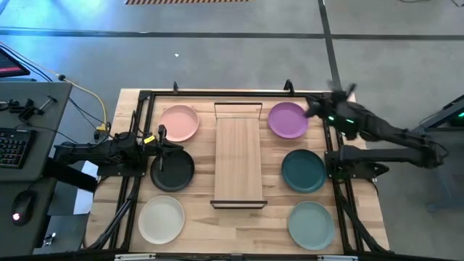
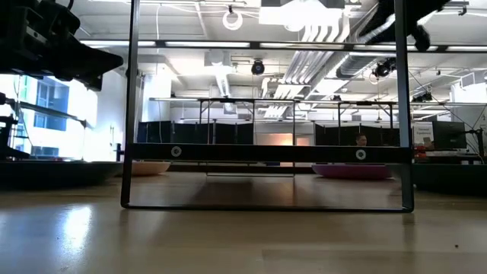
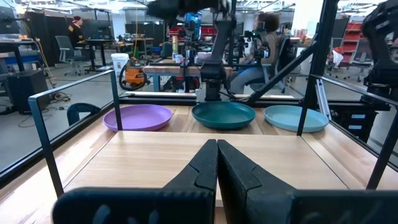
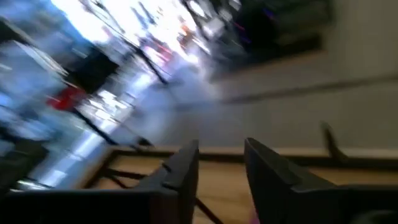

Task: Place and stack plates onto a shelf
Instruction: Put the purple plate on the shelf

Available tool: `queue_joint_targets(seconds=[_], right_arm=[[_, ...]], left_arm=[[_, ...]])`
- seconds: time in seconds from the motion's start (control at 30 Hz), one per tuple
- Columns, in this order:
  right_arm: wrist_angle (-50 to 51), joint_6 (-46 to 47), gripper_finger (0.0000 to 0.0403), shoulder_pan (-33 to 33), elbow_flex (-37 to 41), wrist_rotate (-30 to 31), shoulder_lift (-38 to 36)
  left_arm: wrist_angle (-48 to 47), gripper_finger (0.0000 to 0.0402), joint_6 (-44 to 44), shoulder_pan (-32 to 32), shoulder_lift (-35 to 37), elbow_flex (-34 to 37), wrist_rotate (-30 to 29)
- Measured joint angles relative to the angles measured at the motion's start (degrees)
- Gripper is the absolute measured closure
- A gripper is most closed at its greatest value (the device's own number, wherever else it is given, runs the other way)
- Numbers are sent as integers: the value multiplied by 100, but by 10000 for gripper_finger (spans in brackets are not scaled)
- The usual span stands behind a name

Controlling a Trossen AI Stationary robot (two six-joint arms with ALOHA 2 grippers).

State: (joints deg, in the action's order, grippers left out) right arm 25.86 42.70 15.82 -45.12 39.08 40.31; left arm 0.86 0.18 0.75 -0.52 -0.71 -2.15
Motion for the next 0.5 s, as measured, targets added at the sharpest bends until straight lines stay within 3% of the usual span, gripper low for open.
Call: queue_joint_targets(seconds=[0.17, 0.27, 0.4, 0.5], right_arm=[[1858, 1360, 216, 989, -612, -466, 1558], [2643, 2048, 197, 1578, -729, -1114, 2215], [2479, 1954, 192, 2106, -399, -2138, 2742], [2295, 1947, 192, 2344, -69, -2368, 3016]], left_arm=[[0, 401, 0, 0, -1, 0, 0], [0, 401, 0, 0, 0, 0, 0], [0, 402, 0, 1, -1, -1, 0], [0, 402, -1, 0, 0, 0, 1]])
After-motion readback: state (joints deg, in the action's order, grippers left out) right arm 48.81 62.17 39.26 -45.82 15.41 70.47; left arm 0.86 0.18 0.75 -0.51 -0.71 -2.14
